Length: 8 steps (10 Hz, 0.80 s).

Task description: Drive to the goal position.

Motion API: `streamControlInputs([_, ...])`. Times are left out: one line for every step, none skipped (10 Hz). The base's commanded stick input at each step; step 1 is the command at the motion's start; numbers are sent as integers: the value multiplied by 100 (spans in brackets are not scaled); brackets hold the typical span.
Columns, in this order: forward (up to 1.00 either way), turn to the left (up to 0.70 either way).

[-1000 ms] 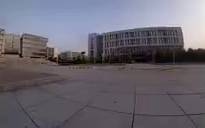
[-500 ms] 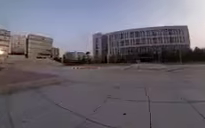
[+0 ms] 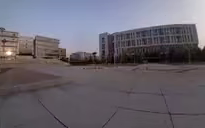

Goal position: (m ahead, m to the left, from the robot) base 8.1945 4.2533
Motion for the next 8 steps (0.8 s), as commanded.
streamControlInputs([70, 0])
streamControlInputs([70, 0])
streamControlInputs([70, 0])
streamControlInputs([70, 0])
streamControlInputs([70, 0])
streamControlInputs([70, 0])
streamControlInputs([70, 0])
streamControlInputs([70, 0])
